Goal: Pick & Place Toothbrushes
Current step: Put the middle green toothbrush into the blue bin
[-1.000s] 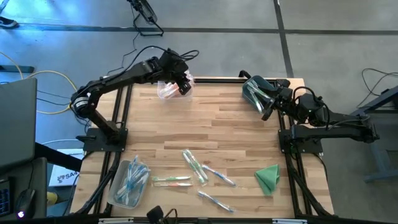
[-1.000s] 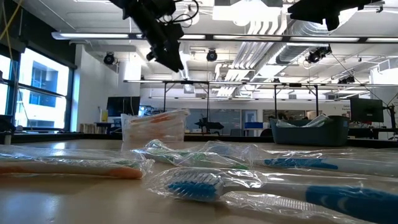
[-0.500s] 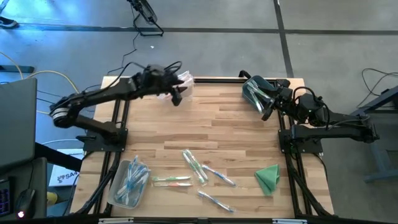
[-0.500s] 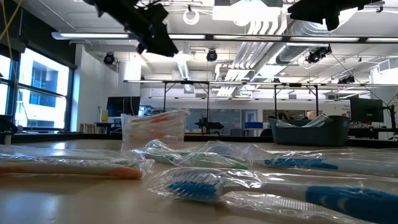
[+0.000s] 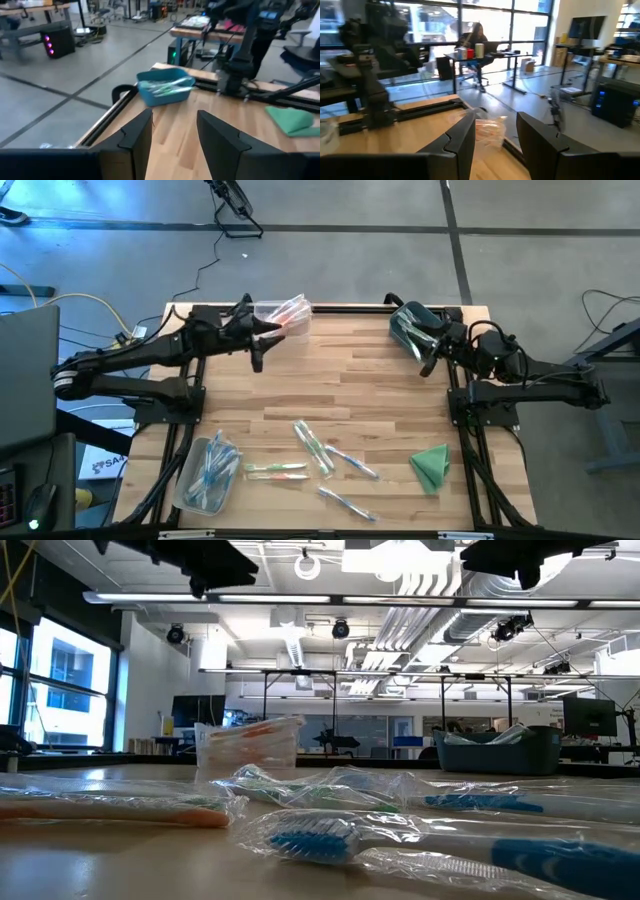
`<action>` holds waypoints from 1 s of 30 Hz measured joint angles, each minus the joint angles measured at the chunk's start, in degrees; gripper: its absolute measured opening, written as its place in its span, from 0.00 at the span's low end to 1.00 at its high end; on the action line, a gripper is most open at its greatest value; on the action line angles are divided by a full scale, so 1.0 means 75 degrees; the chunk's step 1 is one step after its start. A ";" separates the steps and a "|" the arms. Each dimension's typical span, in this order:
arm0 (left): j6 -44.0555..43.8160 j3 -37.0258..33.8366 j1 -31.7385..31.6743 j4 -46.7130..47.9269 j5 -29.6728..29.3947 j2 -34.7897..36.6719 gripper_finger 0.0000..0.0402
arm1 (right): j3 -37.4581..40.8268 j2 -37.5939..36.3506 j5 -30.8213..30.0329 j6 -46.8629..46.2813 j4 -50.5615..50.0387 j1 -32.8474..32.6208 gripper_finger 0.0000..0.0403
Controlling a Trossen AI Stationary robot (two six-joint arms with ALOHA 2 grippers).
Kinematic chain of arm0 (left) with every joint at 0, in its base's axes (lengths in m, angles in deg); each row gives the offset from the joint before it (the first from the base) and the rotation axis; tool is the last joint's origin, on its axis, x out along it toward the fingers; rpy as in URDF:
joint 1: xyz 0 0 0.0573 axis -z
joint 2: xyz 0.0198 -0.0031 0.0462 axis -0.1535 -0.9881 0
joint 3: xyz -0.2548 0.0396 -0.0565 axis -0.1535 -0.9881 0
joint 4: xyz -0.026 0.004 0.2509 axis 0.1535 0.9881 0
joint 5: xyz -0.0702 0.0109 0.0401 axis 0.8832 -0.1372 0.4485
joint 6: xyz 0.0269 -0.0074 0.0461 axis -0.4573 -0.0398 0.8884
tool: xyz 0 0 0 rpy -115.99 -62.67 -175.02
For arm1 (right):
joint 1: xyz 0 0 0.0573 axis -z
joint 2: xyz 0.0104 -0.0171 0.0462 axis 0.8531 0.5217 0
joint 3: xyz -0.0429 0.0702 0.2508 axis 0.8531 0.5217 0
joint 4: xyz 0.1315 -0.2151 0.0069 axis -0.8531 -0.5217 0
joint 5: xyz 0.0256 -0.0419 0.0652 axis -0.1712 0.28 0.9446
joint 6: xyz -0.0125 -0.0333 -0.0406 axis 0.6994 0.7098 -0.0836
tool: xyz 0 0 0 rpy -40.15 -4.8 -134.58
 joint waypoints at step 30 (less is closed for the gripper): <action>-0.3733 0.0003 0.0367 -0.0011 -0.0003 0.0133 0.38 | 0.0001 0.0542 0.2034 -0.0103 -0.0239 -0.0003 0.34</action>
